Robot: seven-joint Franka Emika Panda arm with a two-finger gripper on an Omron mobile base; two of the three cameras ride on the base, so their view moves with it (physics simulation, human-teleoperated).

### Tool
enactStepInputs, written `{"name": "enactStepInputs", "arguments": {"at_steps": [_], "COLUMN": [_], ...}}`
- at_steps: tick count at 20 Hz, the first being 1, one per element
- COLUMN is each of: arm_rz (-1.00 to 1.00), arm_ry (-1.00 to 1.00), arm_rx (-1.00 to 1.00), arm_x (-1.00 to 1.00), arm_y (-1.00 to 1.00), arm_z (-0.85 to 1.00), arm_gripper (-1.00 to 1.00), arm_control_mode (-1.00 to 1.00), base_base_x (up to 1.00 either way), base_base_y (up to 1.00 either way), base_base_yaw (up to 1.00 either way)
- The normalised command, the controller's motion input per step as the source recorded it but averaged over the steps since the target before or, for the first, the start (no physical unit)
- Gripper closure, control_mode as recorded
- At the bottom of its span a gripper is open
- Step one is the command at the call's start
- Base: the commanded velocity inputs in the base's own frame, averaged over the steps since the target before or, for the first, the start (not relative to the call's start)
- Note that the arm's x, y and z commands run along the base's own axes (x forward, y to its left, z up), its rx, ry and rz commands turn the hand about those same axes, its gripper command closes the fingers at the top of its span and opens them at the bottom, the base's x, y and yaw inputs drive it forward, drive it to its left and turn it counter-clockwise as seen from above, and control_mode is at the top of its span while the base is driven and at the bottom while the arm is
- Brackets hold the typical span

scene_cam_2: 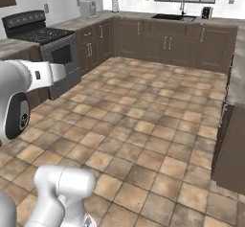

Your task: Retrieve the kiwi and orange from the fridge and place them into the bowl on the dining table.

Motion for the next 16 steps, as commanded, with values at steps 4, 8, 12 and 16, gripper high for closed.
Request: {"name": "enactStepInputs", "arguments": {"at_steps": [4, 8, 12, 16], "arm_rz": [0.00, 0.00, 0.00, 0.00], "arm_ry": [0.00, 0.00, 0.00, 0.00], "arm_rx": [0.00, 0.00, 0.00, 0.00], "arm_x": [0.00, 0.00, 0.00, 0.00], "arm_y": [0.00, 0.00, 0.00, 0.00], "arm_z": [0.00, 0.00, 0.00, 0.00], "arm_gripper": [1.00, 1.00, 1.00, 1.00], "arm_control_mode": [1.00, 1.00, 1.00, 1.00], "base_base_x": [-0.55, -0.16, -0.01, 0.04], "base_base_y": [-0.75, -0.88, -0.97, -0.97], "base_base_yaw": [-0.43, -0.40, -0.41, -0.42]}}
